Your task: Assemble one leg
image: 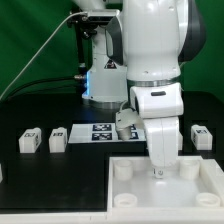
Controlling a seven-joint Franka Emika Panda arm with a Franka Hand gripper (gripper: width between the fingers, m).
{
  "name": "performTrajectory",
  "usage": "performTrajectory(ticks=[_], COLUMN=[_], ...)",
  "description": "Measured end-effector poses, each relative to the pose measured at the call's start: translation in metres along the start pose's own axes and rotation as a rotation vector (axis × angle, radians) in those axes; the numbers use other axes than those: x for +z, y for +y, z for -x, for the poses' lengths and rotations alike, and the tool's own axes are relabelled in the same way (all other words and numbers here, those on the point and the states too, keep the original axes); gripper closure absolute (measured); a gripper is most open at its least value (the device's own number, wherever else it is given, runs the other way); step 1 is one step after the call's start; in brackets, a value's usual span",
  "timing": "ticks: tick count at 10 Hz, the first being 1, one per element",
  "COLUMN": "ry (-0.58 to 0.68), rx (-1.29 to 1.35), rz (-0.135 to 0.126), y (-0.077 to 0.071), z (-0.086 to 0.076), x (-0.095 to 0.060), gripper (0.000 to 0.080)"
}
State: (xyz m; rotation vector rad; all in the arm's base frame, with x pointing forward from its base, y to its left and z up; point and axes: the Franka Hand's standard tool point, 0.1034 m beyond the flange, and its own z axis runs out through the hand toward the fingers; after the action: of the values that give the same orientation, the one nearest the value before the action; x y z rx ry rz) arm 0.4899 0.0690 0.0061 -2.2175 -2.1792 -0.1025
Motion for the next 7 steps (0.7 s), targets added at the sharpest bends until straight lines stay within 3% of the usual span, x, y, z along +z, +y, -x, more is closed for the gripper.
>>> performTrajectory(ticks=[1,2,3,7], ry=[0.000,0.000,0.000,0.000], rx=[0.000,0.000,0.001,0.002], rz=[0.000,0.000,0.000,0.000], y=[0.0000,0.0000,0.0000,0.0000], z=[0.0001,0.0002,0.0003,0.0008], x=[0.0000,0.0000,0.0000,0.0001], gripper=[0.0226,0.0226,0.0166,0.0151])
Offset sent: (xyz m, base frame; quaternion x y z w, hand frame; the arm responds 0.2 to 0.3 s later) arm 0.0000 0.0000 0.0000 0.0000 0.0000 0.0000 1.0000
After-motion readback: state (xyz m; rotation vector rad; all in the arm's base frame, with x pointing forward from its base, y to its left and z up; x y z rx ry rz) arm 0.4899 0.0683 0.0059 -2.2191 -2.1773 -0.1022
